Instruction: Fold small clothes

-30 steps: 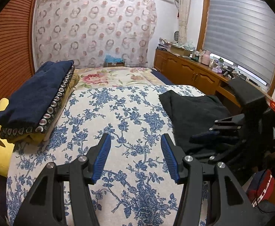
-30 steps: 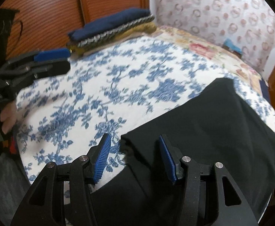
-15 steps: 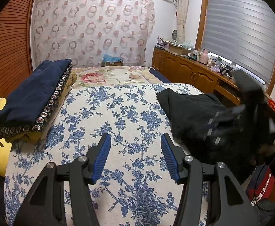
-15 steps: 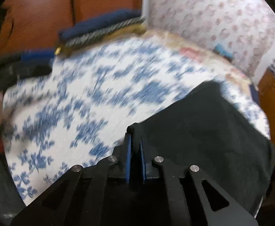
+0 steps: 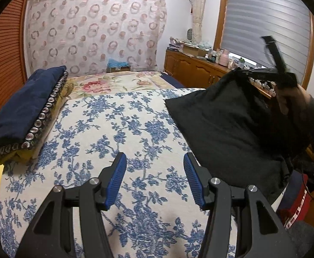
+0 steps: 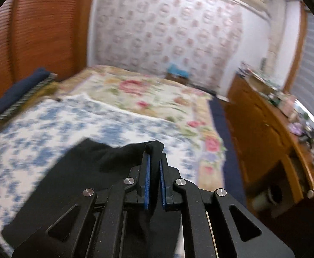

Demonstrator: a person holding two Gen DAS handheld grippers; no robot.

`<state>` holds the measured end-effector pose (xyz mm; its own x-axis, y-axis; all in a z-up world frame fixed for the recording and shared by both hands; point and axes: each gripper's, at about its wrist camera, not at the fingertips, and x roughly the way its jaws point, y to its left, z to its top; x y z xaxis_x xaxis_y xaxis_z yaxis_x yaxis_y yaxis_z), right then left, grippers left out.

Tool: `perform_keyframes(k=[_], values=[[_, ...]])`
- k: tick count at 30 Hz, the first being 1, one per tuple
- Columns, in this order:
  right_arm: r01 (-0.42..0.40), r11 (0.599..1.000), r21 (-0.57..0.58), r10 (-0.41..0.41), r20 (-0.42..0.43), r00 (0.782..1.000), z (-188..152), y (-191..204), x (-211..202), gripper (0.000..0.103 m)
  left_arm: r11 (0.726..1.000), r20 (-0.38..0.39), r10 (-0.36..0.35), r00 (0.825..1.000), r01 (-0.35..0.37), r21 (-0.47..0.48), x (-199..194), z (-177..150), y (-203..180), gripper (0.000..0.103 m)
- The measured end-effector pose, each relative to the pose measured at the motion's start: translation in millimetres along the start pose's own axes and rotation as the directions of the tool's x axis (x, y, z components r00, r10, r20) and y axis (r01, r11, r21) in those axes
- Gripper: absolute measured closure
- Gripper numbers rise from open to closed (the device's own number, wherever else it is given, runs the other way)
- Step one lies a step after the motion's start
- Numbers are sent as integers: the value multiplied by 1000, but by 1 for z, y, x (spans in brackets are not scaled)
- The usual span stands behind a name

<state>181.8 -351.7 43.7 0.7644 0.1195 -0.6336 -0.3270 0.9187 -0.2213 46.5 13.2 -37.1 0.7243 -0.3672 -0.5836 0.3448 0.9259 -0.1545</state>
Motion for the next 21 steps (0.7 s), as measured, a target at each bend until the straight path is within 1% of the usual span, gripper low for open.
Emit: perform_keyframes(k=[2, 4, 5, 7, 8, 9, 10, 12, 13, 15, 16, 17, 19, 21], values=[[54, 998, 13, -54, -39, 998, -7, -16, 17, 98, 1000, -6, -9, 1000, 9, 2, 2, -2, -2, 49], [108, 994, 14, -106, -97, 990, -18, -25, 40, 98, 1000, -16, -20, 1000, 20, 3, 5, -3, -5, 49], [119, 993, 25, -116, -117, 986, -25, -27, 48, 98, 1000, -21, -22, 1000, 22, 7, 6, -4, -7, 49], [148, 986, 82, -134, -159, 978, -36, -38, 60, 96, 999, -29, -26, 999, 27, 17, 7, -5, -10, 49], [160, 982, 105, -142, -167, 976, -39, -42, 61, 87, 999, -33, -30, 999, 30, 20, 8, -5, -12, 49], [178, 977, 117, -157, -163, 974, -41, -45, 59, 83, 999, -37, -35, 999, 36, 23, 9, -6, -14, 49], [188, 974, 126, -168, -152, 974, -43, -48, 53, 77, 999, -40, -40, 998, 42, 27, 10, -6, -16, 49], [173, 975, 141, -153, -140, 978, -46, -51, 38, 75, 998, -42, -50, 998, 51, 34, 11, -5, -20, 49], [145, 978, 149, -125, -135, 983, -51, -50, 25, 75, 998, -43, -57, 997, 59, 35, 11, -5, -22, 49], [119, 982, 145, -101, -127, 987, -59, -43, 5, 72, 996, -48, -76, 996, 78, 42, 14, -6, -29, 49], [105, 985, 137, -89, -121, 989, -67, -36, -12, 68, 995, -53, -84, 995, 86, 48, 15, -7, -33, 49], [84, 988, 130, -70, -113, 991, -74, -28, -25, 61, 994, -59, -90, 994, 94, 55, 17, -7, -36, 49], [49, 991, 124, -35, -111, 993, -91, -13, -46, 53, 992, -72, -103, 992, 108, 70, 20, -9, -44, 49], [31, 992, 123, -18, -109, 994, -107, 4, -64, 53, 989, -78, -115, 990, 122, 88, 22, -9, -52, 49]])
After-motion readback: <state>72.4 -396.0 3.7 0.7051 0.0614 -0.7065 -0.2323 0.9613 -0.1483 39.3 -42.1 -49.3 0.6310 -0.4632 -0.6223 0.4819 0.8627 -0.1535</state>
